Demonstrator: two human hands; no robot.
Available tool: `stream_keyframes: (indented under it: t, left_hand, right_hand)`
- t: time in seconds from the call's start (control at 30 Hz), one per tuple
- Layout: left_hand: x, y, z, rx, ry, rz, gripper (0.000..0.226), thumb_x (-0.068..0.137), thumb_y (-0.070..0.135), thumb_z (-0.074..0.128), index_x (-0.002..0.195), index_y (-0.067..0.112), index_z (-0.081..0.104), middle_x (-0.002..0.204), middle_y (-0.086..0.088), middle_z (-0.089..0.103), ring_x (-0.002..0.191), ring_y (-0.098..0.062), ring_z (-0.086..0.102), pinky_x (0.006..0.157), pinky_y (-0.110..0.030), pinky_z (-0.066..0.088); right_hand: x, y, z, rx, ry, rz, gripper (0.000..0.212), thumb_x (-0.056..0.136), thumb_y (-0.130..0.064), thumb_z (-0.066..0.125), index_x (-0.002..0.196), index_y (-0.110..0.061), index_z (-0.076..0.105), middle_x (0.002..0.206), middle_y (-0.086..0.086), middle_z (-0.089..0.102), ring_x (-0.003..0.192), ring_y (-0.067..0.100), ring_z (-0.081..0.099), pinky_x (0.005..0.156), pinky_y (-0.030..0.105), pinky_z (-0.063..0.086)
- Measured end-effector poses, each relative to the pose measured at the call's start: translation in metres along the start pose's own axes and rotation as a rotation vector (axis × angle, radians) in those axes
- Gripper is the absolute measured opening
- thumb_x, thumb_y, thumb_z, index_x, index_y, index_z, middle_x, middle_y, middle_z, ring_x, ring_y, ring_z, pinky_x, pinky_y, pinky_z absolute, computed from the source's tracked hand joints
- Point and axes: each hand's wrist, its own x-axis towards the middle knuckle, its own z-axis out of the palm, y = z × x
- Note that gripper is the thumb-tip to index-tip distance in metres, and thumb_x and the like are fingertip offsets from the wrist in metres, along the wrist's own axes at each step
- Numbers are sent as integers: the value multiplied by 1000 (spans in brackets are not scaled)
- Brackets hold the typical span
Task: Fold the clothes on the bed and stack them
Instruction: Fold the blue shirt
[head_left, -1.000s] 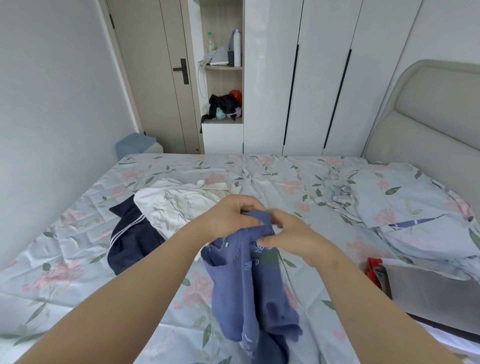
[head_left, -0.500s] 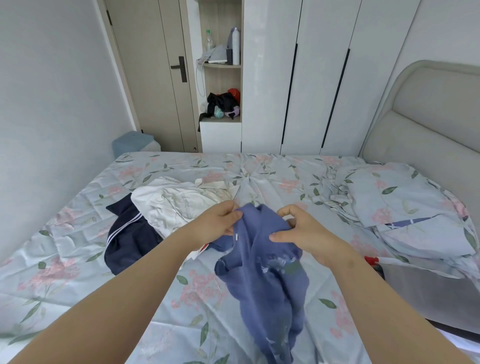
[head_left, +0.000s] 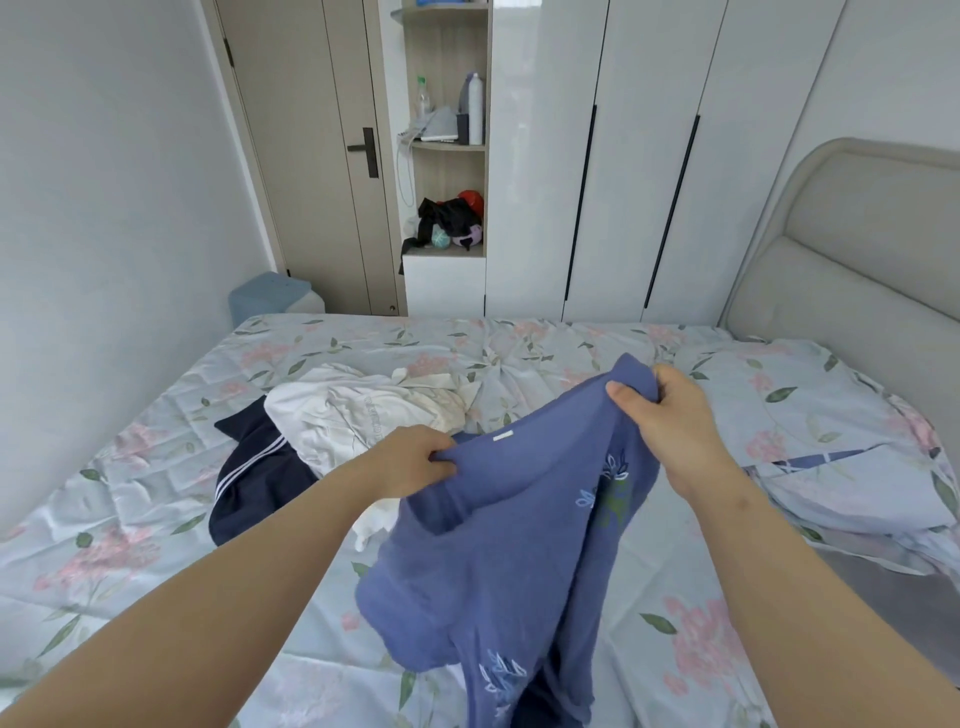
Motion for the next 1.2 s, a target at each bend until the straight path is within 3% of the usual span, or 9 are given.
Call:
stream_keyframes:
  t: [0.13,0.27,0.37,0.47,0.67,0.77,0.93,1.07,1.2]
  left_hand:
    - [1,-22,-10,31,178,-215,26,92,9,46,106,14,68,107,-1,64,103,-21,56,82,-24,41]
    - [3,-28,-27,14,344,-337,22,94,11,44,101,14,64,101,-8,66,96,-27,58,74,-28,41]
    - [5,-16,-44,-462,506,-371,17,98,11,40,88,13,53,75,-11,60,64,-27,63,61,-31,54]
    - [4,6,-61,-933,659,-268,22,101,11,39,80,14,47,77,-10,56,64,-17,62,53,-20,56]
    - [-3,19,-96,-579,744,-73,11,90,10,60,81,17,61,79,2,65,78,-13,62,83,-22,50]
    - [-4,27,-120,-247,754,-45,18,84,5,65,99,13,68,89,8,64,85,-7,57,68,1,37]
    - [-4,31,-156,115,740,-17,12,89,8,55,89,7,67,79,-4,67,78,-23,57,62,-25,35]
    - [-10,29,-171,49,827,-11,12,92,23,58,88,12,62,79,0,62,76,-22,57,68,-29,42]
    - [-16,35,-173,-521,849,25,24,92,25,60,72,19,48,65,4,45,59,-12,40,54,-22,32]
  right_hand:
    - [5,7,-9,-230,-82,-68,30,82,-5,68,71,-14,42,68,0,44,62,15,40,54,27,32]
    - [7,12,-12,-391,-90,-140,26,79,0,68,87,-23,57,76,-11,56,70,9,53,57,12,38]
    - [11,9,-13,-457,20,-223,19,82,-1,65,71,-13,56,65,-5,54,63,10,48,55,10,35]
    - [16,4,-14,-357,177,-313,7,83,1,58,77,-1,60,76,13,60,73,27,51,59,22,33]
    - [38,-24,-23,-138,261,-331,13,90,-1,50,88,-12,57,75,-4,53,76,15,46,60,19,33]
    - [49,-48,-28,-61,282,-342,15,91,-2,47,88,-14,56,72,-12,52,66,6,43,61,17,35]
    - [56,-81,-28,-70,277,-368,23,91,-3,43,95,-13,63,80,-5,59,74,10,50,70,21,41]
    - [56,-84,-32,-121,290,-417,28,91,-3,42,99,-12,67,83,-3,60,79,14,51,74,25,40]
    - [54,-85,-33,-53,301,-430,27,90,-4,42,87,-21,64,58,-19,52,59,2,44,61,18,36]
